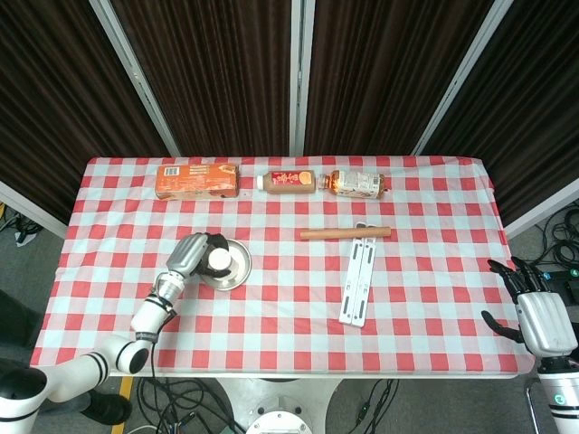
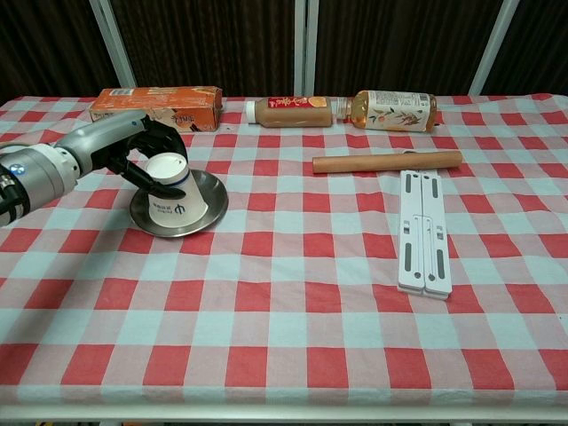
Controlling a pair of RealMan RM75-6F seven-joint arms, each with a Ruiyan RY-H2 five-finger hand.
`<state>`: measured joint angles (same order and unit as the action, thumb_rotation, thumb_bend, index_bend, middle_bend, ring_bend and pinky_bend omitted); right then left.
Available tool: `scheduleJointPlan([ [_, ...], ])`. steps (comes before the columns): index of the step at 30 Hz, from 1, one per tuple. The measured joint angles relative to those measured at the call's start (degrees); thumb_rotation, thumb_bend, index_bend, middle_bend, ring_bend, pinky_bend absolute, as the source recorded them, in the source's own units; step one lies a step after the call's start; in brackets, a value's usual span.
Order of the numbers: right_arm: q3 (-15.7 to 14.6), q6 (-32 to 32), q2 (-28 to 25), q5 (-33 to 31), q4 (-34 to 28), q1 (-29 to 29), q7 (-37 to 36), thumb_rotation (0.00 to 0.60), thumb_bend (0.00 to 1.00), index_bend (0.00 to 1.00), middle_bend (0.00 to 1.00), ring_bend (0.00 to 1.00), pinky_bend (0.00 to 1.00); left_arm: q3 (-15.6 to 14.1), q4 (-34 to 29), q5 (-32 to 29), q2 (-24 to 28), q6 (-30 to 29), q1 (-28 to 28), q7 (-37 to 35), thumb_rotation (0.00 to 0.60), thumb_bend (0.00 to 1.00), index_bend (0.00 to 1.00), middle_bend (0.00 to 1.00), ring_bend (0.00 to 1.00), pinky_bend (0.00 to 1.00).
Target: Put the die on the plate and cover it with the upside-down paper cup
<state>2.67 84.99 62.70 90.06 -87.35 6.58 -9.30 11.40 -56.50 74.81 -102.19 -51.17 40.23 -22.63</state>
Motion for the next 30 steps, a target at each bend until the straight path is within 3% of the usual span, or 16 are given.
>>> scheduleJointPlan([
  [5, -0.1, 0.5, -0.2, 0.2, -0.2, -0.2, 0.1, 0.600, 0.13, 0.12, 0.25, 0.08, 0.14, 2.7, 3.4, -1.8, -1.4, -0.4, 0.6, -1.2, 0.600, 0.19, 0.49, 0.53, 0.39, 0.32],
  [13, -0.1, 0.6, -0.1, 0.7, 0.0, 0.0, -0.4, 0.600, 0.13, 0.12, 0.25, 0.08, 0.14, 4.0, -1.7, -2.8, 3.8, -4.7, -2.4, -2.7, 0.600, 0.19, 0.49, 0.52, 0.38, 0.32],
  [20, -0.3, 0.7, 0.3, 1.1, 0.7, -0.1, -1.2, 0.600, 0.13, 0.12, 0.25, 0.08, 0.14, 5.5, 2.3, -9.0, 4.2, -0.8, -3.0, 0.5, 0.600, 0.19, 0.48, 0.49, 0.34, 0.31],
  [23, -0.3, 1.0, 0.4, 1.2, 0.8, -0.1, -1.3, 0.600, 0.13, 0.12, 0.25, 0.08, 0.14, 6.3, 5.5, -11.2, 3.3, 2.2, -2.4, 1.3, 0.600, 0.19, 0.41, 0.43, 0.28, 0.27],
  [27, -0.3, 1.3, 0.2, 1.3, 0.6, -0.3, -1.3, 0.600, 0.13, 0.12, 0.25, 0.08, 0.14, 6.8, 7.6, -12.8, 2.4, 5.2, -1.5, 2.6, 0.600, 0.18, 0.21, 0.27, 0.17, 0.20],
  [30, -0.3, 1.5, 0.0, 1.3, 0.5, -0.4, -1.1, 0.600, 0.13, 0.12, 0.25, 0.08, 0.14, 7.1, 7.2, -12.8, 2.6, 3.9, -2.0, 2.8, 0.600, 0.18, 0.17, 0.24, 0.15, 0.20],
])
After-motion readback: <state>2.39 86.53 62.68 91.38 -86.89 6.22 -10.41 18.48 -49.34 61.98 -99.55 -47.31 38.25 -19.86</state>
